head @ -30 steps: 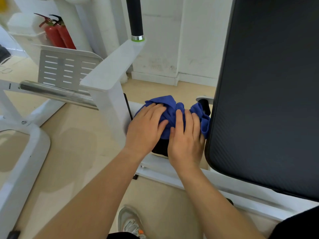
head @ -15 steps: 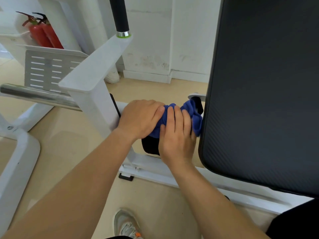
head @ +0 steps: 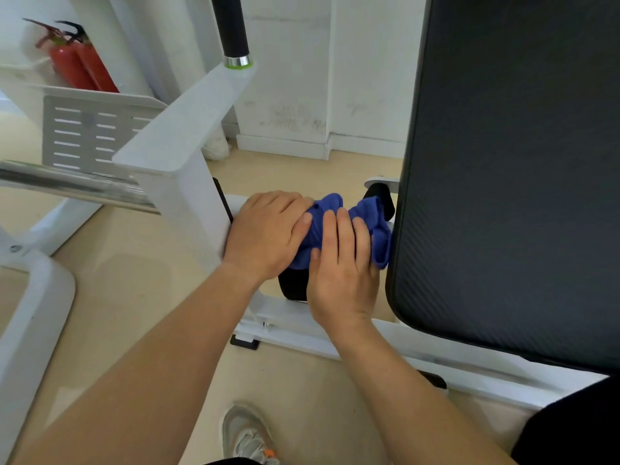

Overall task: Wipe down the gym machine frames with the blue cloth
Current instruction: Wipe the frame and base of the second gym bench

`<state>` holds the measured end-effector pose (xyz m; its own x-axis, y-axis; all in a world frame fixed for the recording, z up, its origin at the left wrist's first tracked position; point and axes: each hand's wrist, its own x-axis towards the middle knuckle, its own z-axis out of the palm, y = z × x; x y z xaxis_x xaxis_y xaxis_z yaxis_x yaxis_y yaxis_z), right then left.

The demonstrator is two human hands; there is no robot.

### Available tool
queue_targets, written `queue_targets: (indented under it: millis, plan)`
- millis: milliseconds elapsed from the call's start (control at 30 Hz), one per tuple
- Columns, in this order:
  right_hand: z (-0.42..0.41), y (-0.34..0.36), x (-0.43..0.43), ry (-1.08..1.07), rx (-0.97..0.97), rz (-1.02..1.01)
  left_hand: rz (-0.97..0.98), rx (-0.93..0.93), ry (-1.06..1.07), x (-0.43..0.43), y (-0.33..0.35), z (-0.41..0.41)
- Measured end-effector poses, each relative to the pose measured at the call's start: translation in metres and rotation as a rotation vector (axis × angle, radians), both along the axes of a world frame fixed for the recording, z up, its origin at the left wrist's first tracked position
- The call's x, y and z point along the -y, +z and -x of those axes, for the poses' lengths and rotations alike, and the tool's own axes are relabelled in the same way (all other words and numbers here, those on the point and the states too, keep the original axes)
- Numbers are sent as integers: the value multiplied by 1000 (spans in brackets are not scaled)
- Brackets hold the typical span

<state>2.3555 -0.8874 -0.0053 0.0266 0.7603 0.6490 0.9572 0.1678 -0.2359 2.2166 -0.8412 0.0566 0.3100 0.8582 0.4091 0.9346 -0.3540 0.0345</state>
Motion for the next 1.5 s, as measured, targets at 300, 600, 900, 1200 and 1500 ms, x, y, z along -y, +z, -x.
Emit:
queue_targets:
  millis: [300, 600, 900, 1200, 1500]
  plan:
    - [9, 34, -29, -42, -25, 14, 8, -52, 116, -8, 8, -6]
    - [6, 17, -22, 10, 6, -58, -60, 35, 115, -1, -7, -6]
    - [-6, 14, -18, 101, 38, -72, -83, 162, 87, 10, -9, -15]
    - [-19, -27, 17, 92, 85, 22, -135, -19, -42, 31, -36, -20]
    - [10, 12, -26, 107, 42, -111, -98, 170, 47, 9, -21, -10]
